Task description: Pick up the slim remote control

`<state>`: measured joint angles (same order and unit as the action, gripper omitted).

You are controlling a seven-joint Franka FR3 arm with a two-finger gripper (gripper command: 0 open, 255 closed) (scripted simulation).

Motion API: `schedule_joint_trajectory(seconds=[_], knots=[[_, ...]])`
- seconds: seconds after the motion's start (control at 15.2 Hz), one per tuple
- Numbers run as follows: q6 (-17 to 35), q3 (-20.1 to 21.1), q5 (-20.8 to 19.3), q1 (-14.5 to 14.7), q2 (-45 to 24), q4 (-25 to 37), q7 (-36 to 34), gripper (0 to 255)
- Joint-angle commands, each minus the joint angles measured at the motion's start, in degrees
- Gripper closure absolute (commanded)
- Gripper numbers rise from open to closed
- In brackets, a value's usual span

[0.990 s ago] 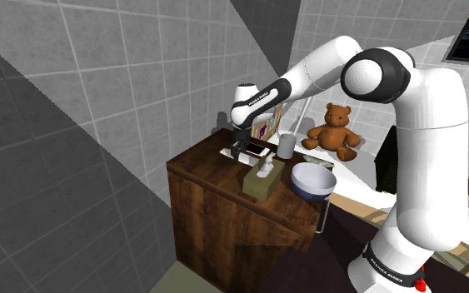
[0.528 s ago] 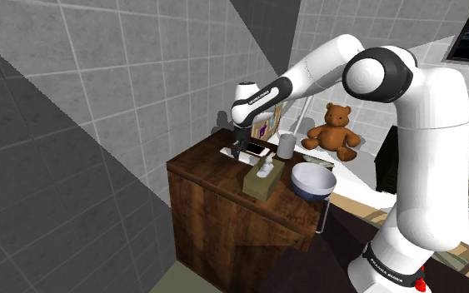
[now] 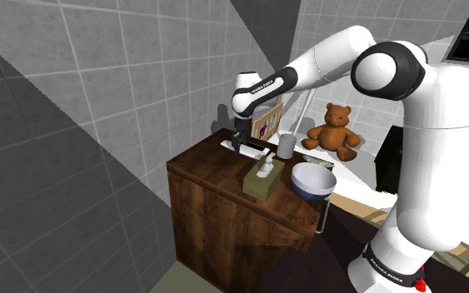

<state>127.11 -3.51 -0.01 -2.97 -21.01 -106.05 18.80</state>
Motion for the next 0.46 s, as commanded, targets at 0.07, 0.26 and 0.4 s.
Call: schedule_joint_trajectory(seconds=[0.07,0.26,0.4], knots=[[-1.99,-0.02,-0.08,0.07,1.18,0.80,-0.07,255],[-3.94,-0.05,-0.14,0.09,2.26,1.68,-0.08,255],[-4.05,-0.05,-0.15,0.09,2.30,1.75,-0.08,255]])
